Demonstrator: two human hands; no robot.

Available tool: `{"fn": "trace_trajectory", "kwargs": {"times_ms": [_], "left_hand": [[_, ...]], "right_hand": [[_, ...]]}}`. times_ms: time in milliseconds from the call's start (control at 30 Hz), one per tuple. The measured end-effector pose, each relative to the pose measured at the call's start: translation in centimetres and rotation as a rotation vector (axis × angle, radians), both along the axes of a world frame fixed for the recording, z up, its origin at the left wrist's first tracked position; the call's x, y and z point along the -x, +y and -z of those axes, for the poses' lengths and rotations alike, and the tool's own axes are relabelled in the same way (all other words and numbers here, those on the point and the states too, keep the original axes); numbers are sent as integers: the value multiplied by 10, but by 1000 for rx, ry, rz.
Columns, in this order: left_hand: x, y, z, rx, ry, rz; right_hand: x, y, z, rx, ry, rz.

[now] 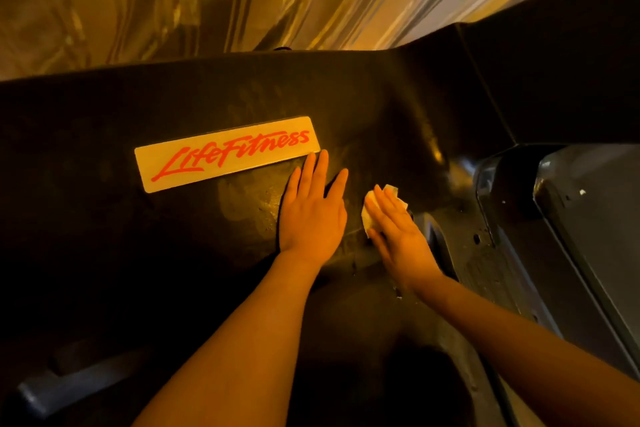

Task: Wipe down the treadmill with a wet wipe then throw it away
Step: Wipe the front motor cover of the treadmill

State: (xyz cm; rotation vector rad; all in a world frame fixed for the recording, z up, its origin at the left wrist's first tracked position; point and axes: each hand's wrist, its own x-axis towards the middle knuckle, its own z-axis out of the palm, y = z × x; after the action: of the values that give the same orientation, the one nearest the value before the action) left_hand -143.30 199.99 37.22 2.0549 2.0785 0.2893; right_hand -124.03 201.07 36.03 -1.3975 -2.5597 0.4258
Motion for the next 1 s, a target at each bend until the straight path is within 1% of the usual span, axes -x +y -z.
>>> {"fn": "trace_trajectory", "kwargs": {"times_ms": [133, 400, 533, 633, 833, 1000], "left_hand": [[4, -1, 0, -3, 9, 22], [7, -2, 2, -29, -6, 49], [14, -4, 0, -31, 11, 93], [18, -6, 1, -41, 18, 137], [11, -6, 5, -51, 100, 103], [8, -7, 5, -80, 174, 80]], "right_hand": [[3, 1, 1, -16, 6, -1], [4, 0, -4, 52, -23, 19], [5, 2, -12, 100, -67, 13], [7, 1, -13, 100, -38, 17], [1, 3, 4, -32, 45, -25], [-3, 7, 12, -88, 115, -74]]}}
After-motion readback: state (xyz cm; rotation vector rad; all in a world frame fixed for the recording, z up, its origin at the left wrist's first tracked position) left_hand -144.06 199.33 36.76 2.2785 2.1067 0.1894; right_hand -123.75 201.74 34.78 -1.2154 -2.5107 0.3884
